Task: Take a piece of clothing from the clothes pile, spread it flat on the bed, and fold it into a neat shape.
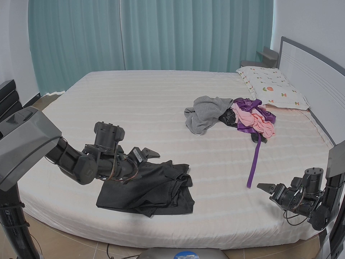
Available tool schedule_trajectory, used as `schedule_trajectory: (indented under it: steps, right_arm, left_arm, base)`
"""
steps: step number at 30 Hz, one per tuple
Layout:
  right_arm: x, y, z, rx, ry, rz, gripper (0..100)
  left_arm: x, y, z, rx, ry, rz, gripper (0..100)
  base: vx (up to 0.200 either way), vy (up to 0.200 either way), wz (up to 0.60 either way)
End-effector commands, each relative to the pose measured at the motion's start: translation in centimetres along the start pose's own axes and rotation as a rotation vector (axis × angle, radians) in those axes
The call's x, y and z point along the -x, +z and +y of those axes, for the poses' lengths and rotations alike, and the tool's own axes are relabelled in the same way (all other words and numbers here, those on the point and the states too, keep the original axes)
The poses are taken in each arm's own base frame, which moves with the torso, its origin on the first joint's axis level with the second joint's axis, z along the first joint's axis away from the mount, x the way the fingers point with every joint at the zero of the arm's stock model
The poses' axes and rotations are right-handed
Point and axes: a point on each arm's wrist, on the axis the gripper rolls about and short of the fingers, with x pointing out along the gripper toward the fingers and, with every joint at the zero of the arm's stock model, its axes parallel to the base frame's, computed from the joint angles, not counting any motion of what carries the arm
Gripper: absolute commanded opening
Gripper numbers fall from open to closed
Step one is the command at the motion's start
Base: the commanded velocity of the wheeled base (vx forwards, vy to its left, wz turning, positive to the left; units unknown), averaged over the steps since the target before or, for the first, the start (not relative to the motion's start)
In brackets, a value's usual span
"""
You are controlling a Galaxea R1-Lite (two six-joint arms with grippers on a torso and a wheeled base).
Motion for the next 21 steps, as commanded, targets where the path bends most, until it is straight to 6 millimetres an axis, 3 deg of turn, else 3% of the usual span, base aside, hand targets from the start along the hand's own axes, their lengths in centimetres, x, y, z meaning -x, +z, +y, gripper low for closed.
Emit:
schedule_trajectory:
  steps: [1, 7, 16, 21]
  right_arm:
    - [-0.2, -1.0, 0.9, 0.037, 0.035, 0.037, 100]
    - [-1.9, -0.9, 1.8, 0.064, 0.077, 0.037, 100]
    - [-8.0, -1.5, 5.1, 0.123, 0.147, 0.104, 100]
    - [-9.4, -0.9, 5.9, 0.119, 0.128, 0.127, 100]
  left_arm:
    - [2.3, 1.7, 3.7, 0.130, -0.049, -0.007, 100]
    - [2.9, 2.5, 4.9, 0.141, -0.088, -0.047, 100]
    - [2.4, 2.2, 6.7, 0.150, -0.069, -0.054, 100]
    - [2.0, 1.9, 7.4, 0.151, -0.077, -0.055, 100]
  base:
    - [0.000, 0.200, 0.00]
    - [0.000, 0.200, 0.00]
    - [0.000, 0.200, 0.00]
    - [0.000, 0.200, 0.00]
